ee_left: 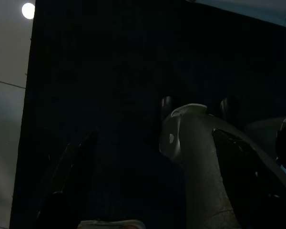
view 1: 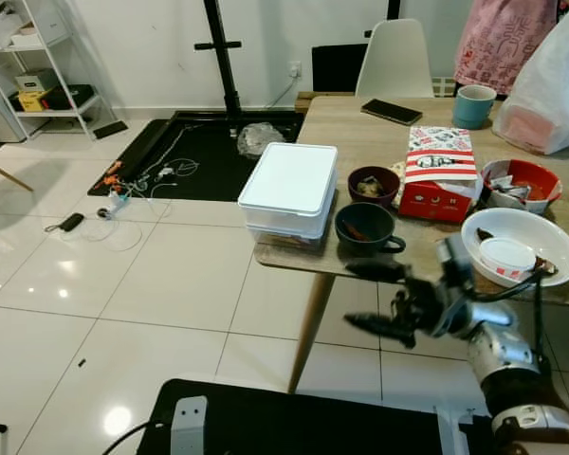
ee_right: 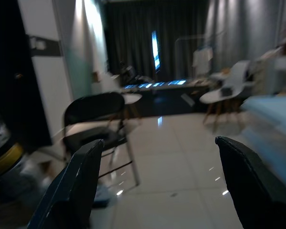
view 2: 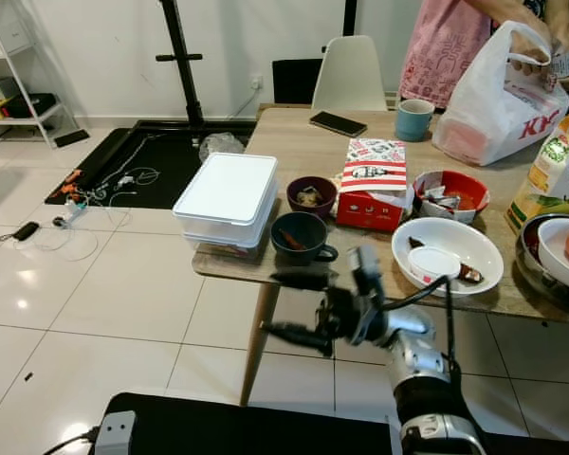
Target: Restocking fridge
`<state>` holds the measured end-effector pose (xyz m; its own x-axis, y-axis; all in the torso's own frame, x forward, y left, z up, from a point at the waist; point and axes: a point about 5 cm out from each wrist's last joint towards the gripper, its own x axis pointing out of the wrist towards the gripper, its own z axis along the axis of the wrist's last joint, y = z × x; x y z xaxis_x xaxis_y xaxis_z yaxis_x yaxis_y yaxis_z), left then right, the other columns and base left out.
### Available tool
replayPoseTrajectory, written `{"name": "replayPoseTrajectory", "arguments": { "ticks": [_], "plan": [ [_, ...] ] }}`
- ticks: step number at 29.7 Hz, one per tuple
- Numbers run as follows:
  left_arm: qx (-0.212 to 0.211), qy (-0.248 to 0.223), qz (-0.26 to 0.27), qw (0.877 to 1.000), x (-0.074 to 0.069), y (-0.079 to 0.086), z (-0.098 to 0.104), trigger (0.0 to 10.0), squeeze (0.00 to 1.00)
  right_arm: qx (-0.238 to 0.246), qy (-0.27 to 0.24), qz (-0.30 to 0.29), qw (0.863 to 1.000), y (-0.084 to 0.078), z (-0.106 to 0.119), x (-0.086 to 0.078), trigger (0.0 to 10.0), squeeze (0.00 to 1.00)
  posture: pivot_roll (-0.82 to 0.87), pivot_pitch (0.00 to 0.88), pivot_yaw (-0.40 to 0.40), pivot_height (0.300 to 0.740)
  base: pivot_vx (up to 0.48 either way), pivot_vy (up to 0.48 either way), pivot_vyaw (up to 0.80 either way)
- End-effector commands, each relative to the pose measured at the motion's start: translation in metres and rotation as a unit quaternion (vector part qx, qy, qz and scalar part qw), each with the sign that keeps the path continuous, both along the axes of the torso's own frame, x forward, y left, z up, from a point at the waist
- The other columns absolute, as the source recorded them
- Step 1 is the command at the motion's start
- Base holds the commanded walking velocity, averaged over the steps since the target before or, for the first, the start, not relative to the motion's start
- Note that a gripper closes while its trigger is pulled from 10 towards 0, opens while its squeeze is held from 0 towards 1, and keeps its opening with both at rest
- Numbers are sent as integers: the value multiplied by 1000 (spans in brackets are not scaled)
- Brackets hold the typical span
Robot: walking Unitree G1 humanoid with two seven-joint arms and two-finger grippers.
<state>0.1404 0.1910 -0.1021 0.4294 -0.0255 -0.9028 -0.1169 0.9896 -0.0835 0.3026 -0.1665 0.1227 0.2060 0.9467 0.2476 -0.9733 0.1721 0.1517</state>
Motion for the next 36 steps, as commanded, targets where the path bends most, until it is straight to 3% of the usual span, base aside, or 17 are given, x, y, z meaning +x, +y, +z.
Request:
{"name": "replayPoseTrajectory", "arguments": {
  "ticks": [1, 5, 6, 8, 10, 12, 15, 18, 24, 26, 28, 32, 36],
  "plan": [
    [7, 0, 2, 1000, -1, 7, 1, 10000, 0, 13, -9, -38, 999, -9, 7, 5, 10000, 0, -6, 0, 60, 740, 0, 0, 0],
    [7, 0, 3, 1000, -1, 7, 1, 10000, 0, 20, -11, -88, 996, -23, 11, 10, 10000, 0, -6, 0, 60, 740, 0, 0, 0],
    [7, 0, 3, 1000, -1, 7, 1, 10000, 0, 20, -7, -132, 991, -38, 13, 8, 10000, 0, -4, 0, 62, 740, 0, 0, 0],
    [7, 0, 3, 1000, -1, 7, 1, 10000, 0, 20, -7, -132, 991, -38, 13, 8, 10000, 0, -4, 0, 62, 740, 0, 0, 0],
    [8, 1, 2, 1000, -2, 8, 1, 10000, 0, -11, -1, -208, 978, -56, 7, 10, 10000, 0, -6, 0, 62, 740, 0, 0, 0],
    [8, 1, 2, 1000, -2, 8, 1, 10000, 0, -16, 0, -219, 976, -59, 6, 10, 10000, 0, -6, 0, 62, 740, 0, 0, 0],
    [9, 2, 0, 1000, -2, 9, 1, 10000, 0, -47, 15, -285, 957, -68, 1, 16, 10000, 0, -7, 0, 71, 740, 0, 0, 0],
    [10, 2, -1, 1000, -2, 9, 1, 10000, 0, -59, 21, -299, 952, -67, -1, 19, 10000, 0, -7, 0, 71, 740, 0, 0, 0],
    [13, 3, -4, 1000, -3, 11, 1, 10000, 0, -98, 34, -301, 948, -38, -12, 27, 10000, 0, -10, 0, 85, 740, 0, 0, 0],
    [16, 6, -10, 1000, -4, 12, 0, 10000, 0, -105, 34, -277, 954, -18, -17, 29, 10000, 0, -15, 0, 90, 740, 0, 0, 0],
    [16, 6, -10, 1000, -4, 12, 0, 10000, 0, -105, 34, -277, 954, -18, -17, 29, 10000, 0, -15, 0, 90, 740, 0, 0, 0],
    [18, 7, -13, 1000, -6, 14, 0, 10000, 0, -121, 22, -254, 960, 8, -19, 32, 10000, 0, -4, 0, 106, 740, 0, 0, 0],
    [20, 7, -12, 1000, -7, 15, 0, 10000, 0, -138, 16, -264, 954, 14, -18, 37, 10000, 0, 2, 0, 110, 740, 0, 0, 0]
  ]
}}
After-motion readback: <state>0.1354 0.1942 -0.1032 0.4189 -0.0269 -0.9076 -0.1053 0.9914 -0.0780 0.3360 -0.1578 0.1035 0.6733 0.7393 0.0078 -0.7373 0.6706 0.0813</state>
